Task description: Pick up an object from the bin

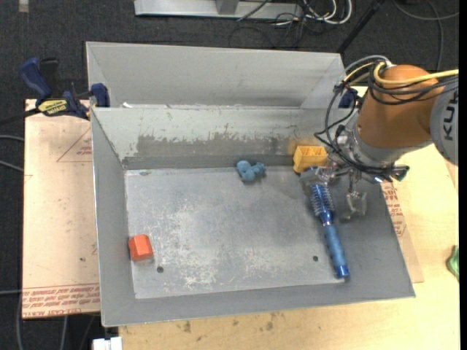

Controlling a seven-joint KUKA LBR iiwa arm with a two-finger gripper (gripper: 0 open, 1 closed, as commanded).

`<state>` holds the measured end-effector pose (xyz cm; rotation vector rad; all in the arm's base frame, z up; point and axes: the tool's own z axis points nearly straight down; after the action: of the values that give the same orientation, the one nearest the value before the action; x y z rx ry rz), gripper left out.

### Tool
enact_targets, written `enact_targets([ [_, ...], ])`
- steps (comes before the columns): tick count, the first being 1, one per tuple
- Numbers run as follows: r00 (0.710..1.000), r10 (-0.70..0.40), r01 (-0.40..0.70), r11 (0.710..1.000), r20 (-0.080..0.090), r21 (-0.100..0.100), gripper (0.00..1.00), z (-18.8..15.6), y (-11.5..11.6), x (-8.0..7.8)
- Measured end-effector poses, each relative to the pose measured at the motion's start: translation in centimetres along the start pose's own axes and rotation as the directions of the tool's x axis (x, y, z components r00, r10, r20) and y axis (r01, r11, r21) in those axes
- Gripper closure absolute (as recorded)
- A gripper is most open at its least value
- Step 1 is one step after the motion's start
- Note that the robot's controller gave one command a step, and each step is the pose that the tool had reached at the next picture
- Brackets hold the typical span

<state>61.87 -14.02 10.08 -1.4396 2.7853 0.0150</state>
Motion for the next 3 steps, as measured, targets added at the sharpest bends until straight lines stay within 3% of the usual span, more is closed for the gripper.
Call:
enact_targets([
  [1, 0.910, -0.414, 0.414, 0.910, -0.007, 0.003, 0.00, 0.1, 0.8, -2.5],
  [2, 0.617, -0.787, 0.787, 0.617, 0.003, 0.003, 0.00, 2.7, 0.6, -2.9],
  [3, 0.309, -0.951, 0.951, 0.309, 0.000, -0.003, 0.00, 2.9, 2.0, -2.9],
])
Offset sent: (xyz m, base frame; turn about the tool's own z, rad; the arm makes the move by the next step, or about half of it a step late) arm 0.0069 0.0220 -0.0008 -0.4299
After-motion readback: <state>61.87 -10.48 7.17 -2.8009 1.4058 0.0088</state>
